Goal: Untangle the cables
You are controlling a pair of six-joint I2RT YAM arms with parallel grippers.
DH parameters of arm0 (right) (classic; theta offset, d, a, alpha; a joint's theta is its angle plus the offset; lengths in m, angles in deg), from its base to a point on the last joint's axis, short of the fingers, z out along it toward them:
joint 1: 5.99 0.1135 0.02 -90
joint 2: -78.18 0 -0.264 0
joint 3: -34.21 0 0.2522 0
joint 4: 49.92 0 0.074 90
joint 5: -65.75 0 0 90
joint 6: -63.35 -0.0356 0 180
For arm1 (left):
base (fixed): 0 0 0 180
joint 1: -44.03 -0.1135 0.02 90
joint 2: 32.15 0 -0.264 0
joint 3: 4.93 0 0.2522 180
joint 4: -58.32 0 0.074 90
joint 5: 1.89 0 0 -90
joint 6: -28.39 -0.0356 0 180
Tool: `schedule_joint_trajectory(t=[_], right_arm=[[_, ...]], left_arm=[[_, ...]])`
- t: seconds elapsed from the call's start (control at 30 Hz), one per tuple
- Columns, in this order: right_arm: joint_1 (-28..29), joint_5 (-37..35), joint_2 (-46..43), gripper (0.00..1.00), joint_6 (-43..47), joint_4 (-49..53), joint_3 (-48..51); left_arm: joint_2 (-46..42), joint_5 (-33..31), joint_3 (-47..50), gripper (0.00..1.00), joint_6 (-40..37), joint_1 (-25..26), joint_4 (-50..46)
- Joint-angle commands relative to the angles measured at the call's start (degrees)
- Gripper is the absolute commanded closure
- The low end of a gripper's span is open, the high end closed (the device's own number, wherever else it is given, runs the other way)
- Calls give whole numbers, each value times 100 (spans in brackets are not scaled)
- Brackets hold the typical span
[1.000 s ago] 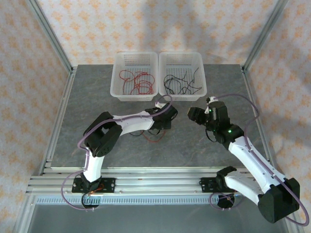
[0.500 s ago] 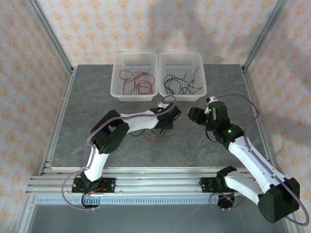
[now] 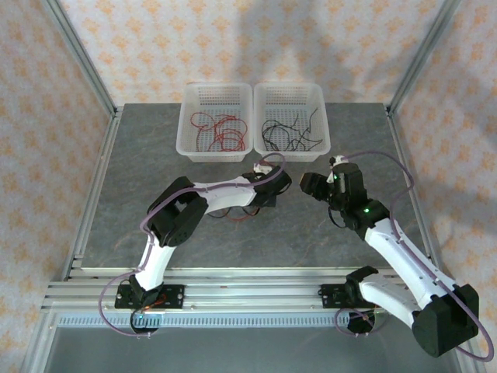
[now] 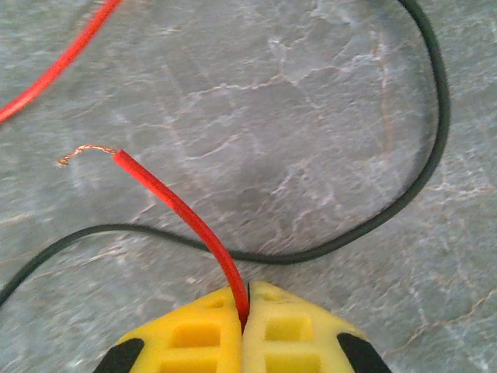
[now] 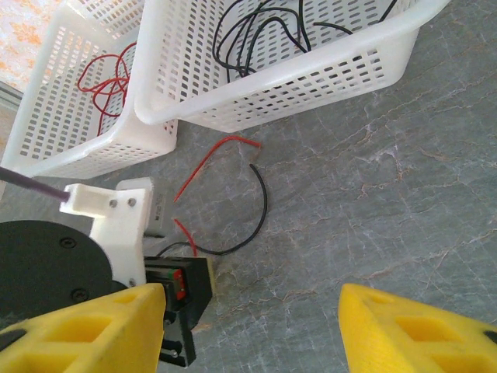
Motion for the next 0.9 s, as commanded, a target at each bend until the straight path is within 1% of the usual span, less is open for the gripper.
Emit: schedule_joint_trajectory(t=[0.0,0.2,0.37,0.43,0.6,0.7,0.87], right_arm=[[6,-154,-47,40,78,35,24],[4,10,5,40,-66,-118,142],[6,134,92,40,-236,-330,277],[9,169,132,40,-277,-381,311],[4,219,147,40,-374,-437,368],[17,207,128,40,-429,-448,414],[72,271,156,40,-564,-569,522]], left_arm=[[-730,-449,-470,100,-178,167,-718],[-1526,-855,-1590,100,-504,368,-1666],[-1964,-1200,-2567,100,-1029,387,-2023],[-1969,-1415,-3085,100,-1242,376,-2166],[-1595,-1921,-4811,100,-1752,275,-2654],[-1489,-2041,-5400,100,-2055,159,-2517],[-1650,-2225,-5460,100,-2665,-2,-1644]])
